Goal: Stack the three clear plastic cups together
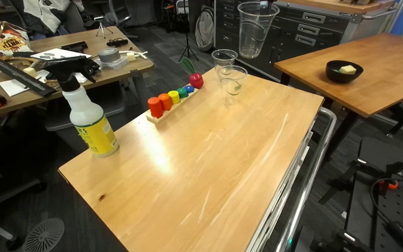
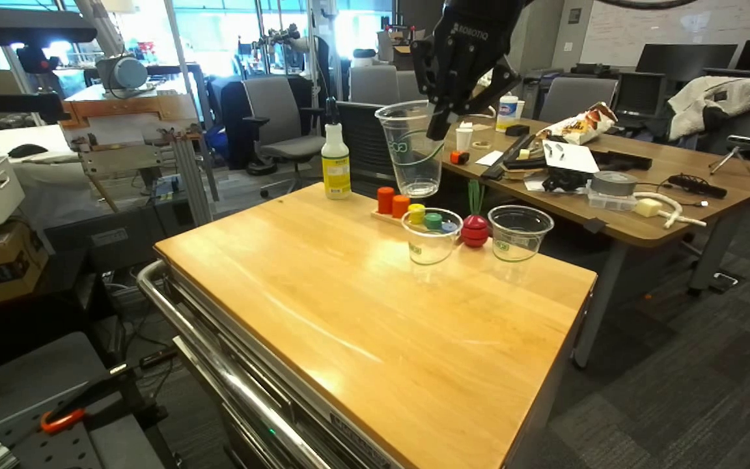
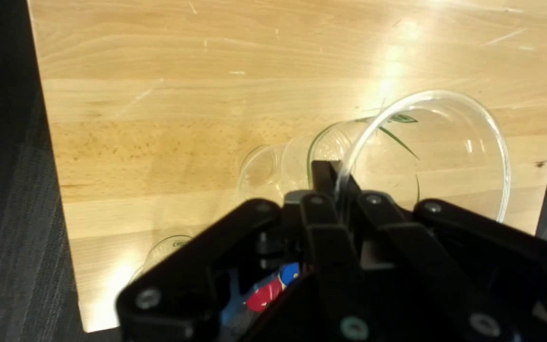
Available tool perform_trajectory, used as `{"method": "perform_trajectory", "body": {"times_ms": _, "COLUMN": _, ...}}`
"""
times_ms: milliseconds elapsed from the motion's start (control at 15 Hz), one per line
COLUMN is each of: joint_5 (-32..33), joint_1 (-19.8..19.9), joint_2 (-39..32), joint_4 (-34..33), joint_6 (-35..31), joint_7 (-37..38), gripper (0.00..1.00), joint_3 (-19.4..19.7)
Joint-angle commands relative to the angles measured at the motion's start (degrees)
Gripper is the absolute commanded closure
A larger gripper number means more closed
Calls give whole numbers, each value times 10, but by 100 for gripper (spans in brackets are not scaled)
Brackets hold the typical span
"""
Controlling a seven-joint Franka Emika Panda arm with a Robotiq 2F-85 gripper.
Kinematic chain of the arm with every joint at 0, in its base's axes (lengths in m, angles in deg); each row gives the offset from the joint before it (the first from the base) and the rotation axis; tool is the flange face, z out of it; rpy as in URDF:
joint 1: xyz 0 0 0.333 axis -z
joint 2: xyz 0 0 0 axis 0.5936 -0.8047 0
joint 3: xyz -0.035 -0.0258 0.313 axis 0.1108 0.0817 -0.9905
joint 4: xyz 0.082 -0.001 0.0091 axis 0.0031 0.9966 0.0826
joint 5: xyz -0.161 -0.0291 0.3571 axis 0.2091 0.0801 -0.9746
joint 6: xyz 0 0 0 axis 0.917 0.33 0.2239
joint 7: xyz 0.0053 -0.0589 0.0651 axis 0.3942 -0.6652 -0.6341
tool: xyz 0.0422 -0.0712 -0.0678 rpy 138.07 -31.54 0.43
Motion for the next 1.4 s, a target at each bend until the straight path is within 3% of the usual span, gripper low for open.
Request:
{"method": "perform_trajectory", "body": {"times_ms": 0, "joint_5": 2, "joint_1": -6, "joint_2": -75, "joint_4": -72, "joint_6": 32, "joint_7": -4, "gripper": 99, "joint_3": -8}}
{"method": "perform_trajectory", "body": {"times_ms": 267, "joint_5": 30, "joint_1": -11, "joint_2": -136, "joint_4": -112, "joint_6": -2, "joint_7": 4, "gripper": 99, "joint_3": -16}}
{"method": "perform_trajectory", "body": {"times_ms": 800, "joint_5": 39, "joint_1": -3, "joint_2": -199, "joint_4": -194, "joint_6": 7, "joint_7": -1, "gripper": 99, "joint_3": -26}}
{"method": "perform_trajectory", "body": {"times_ms": 1333, "joint_5": 46, "joint_1": 5, "joint_2": -174, "joint_4": -118, "joint_6": 6, "joint_7": -22, "gripper": 99, "joint_3": -25}}
